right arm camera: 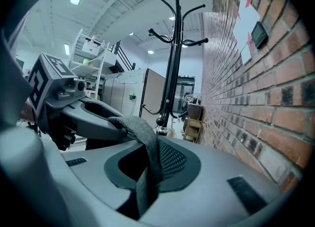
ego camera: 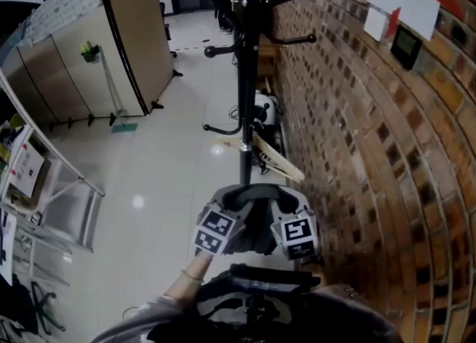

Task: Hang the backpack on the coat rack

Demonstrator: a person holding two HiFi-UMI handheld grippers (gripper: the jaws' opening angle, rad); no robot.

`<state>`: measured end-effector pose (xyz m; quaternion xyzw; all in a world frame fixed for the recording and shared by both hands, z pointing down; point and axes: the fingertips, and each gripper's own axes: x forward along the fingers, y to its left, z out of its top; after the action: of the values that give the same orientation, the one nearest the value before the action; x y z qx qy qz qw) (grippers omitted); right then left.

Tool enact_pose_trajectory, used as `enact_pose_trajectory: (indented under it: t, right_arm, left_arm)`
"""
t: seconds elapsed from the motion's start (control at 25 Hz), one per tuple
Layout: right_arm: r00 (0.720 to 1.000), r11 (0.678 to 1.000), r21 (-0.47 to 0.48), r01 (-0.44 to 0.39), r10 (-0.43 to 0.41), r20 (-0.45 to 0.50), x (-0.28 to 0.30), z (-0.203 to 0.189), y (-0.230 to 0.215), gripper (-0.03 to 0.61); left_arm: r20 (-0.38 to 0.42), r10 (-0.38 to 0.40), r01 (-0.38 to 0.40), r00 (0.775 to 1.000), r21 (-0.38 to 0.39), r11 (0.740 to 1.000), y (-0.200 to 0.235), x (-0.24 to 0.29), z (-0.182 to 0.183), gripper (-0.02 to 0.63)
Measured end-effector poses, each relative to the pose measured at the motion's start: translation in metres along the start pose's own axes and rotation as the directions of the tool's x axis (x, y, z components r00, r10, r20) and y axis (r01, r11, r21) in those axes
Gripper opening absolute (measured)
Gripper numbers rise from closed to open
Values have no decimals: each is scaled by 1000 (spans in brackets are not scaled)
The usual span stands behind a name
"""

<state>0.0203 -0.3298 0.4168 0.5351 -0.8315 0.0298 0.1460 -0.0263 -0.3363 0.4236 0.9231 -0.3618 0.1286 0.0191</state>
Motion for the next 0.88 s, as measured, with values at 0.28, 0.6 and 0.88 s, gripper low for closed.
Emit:
enact_pose_trajectory:
  t: [0.28,0.6,0.88]
  right_arm:
    - [999,997,-65,49,-49,14,35,9,-22,52]
    - [999,997,-66,34,-33,9,59,17,-35,52]
    - [1000,994,-110,16,-18,-17,78,12,-40,52]
  left_arm:
    - [18,-27,27,999,18,999,29,25,11,106]
    - [10,-35,34,999,32,999,45,48,13,106]
    - [-2,-22,22,1000,15,1000,58,57,7,106]
